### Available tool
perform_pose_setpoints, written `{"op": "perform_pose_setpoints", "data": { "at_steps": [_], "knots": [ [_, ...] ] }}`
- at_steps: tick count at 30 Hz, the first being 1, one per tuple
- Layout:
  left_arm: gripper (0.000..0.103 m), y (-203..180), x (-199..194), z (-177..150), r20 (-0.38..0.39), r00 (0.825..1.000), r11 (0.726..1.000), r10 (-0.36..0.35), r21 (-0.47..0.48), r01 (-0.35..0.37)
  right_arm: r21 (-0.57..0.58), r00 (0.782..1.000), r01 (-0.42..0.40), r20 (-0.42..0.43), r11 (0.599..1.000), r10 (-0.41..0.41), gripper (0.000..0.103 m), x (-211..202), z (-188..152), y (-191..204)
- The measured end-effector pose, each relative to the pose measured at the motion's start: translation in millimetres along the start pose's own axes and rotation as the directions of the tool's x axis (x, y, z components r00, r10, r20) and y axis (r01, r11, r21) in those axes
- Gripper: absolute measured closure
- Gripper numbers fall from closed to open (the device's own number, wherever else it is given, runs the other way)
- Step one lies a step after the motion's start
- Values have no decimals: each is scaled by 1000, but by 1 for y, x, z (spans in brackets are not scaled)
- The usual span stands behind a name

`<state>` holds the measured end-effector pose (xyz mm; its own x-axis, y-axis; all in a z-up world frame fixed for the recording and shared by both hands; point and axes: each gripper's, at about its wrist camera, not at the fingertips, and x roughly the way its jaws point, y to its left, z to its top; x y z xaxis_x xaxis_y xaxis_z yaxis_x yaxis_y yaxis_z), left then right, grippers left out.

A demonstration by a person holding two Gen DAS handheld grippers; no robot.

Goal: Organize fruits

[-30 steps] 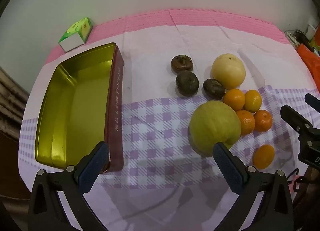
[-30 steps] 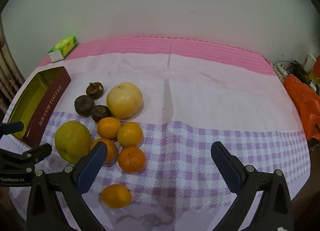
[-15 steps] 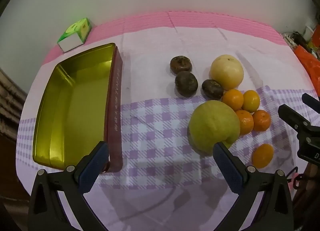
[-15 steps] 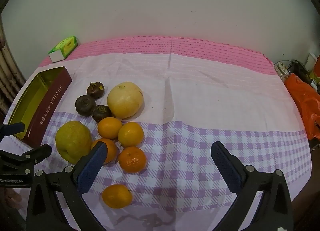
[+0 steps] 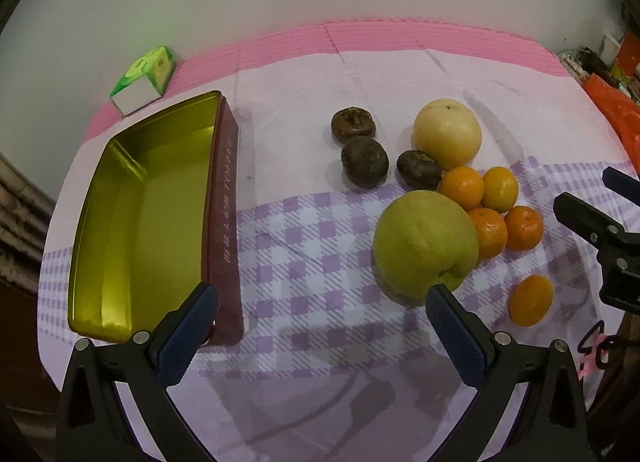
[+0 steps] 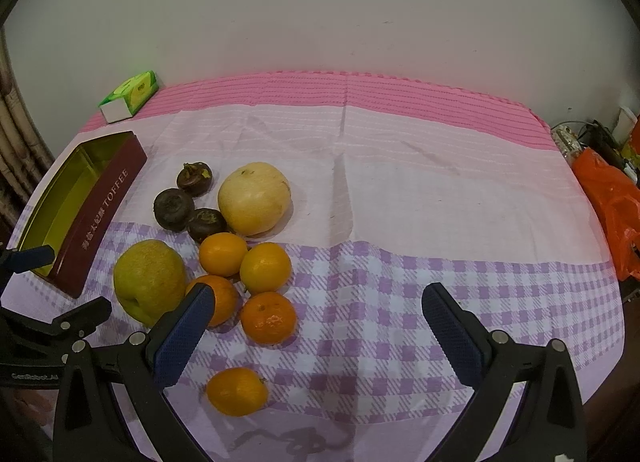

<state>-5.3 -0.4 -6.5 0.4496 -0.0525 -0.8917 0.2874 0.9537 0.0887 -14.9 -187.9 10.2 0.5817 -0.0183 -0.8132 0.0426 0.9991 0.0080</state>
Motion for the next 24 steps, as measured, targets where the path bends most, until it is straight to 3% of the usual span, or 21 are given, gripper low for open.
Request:
{"op": "perform_pose_setpoints", "data": {
  "at_steps": [24],
  "knots": [
    [1,6,2,-1,-14,999,999,50,-19,-50,-46,1000,-14,-14,999,13,0,3,-5,11]
  ]
}}
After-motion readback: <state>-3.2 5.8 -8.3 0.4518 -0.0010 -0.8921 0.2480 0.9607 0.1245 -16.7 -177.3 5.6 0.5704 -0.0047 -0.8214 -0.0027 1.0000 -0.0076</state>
